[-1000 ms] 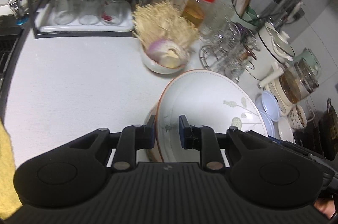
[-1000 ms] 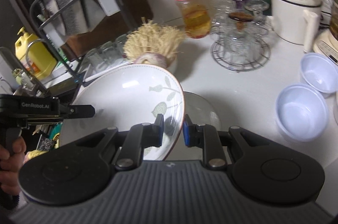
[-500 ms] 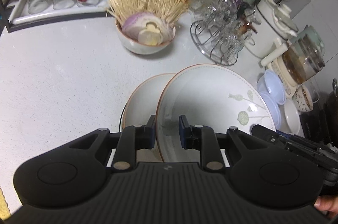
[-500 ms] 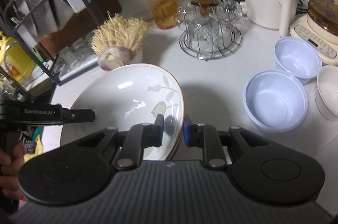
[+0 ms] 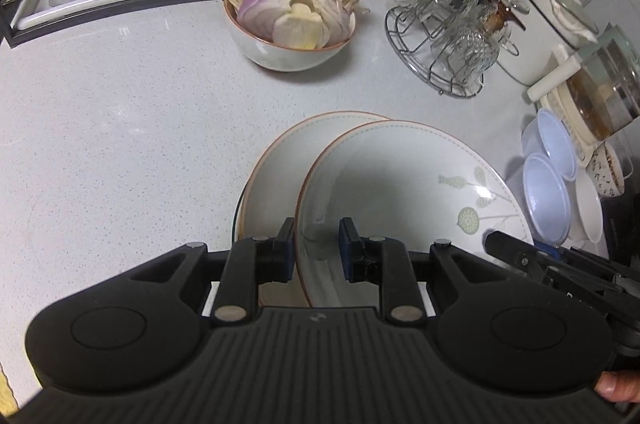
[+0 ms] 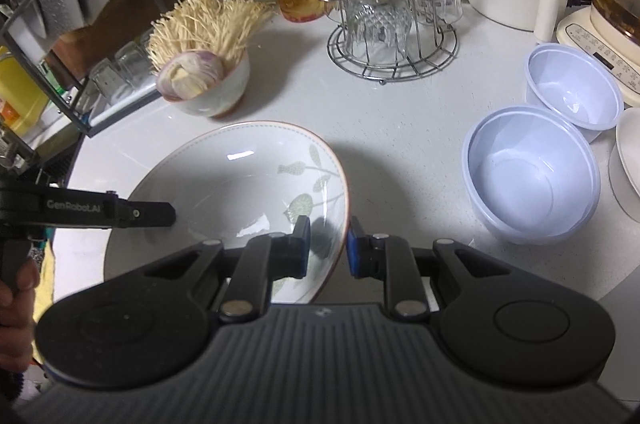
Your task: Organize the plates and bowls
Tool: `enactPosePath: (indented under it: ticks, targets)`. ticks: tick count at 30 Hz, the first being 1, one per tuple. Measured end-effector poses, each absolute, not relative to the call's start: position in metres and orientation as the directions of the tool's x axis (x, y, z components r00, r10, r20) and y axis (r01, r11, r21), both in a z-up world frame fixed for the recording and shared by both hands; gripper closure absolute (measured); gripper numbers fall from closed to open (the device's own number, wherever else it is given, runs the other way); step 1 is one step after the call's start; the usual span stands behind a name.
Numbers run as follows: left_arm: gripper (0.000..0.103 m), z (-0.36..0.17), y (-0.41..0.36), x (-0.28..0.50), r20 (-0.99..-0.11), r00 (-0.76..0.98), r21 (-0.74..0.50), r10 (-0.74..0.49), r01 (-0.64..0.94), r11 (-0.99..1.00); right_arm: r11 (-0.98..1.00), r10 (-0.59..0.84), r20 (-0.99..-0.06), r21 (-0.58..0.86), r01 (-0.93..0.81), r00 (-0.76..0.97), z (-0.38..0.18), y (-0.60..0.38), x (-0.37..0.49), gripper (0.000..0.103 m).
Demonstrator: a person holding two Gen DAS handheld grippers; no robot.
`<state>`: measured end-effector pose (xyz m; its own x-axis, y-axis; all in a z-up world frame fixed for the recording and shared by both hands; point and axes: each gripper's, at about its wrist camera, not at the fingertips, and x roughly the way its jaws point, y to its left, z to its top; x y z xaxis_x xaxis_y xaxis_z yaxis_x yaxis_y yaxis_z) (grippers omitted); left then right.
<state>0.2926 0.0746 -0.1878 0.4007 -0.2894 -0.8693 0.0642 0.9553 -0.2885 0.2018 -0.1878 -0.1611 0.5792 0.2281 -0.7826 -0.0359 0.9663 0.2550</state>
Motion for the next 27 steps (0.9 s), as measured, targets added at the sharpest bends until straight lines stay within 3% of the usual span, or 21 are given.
enactPosePath:
  ticks: [20, 27]
  targets:
    - [0.075, -0.199, 0.079, 0.301, -0.896, 0.352, -0.277, -0.271, 0.033, 0.96, 0.969, 0.232, -0.811, 0.241, -0.055, 0.538, -0.173, -0.177, 0.216, 0.081]
    - [0.074, -0.197, 0.099, 0.299, -0.877, 0.358, -0.354, -0.32, -0.032, 0.935, 0.967, 0.24, -0.814, 0.246, -0.061, 0.529, -0.177, -0.171, 0.221, 0.081]
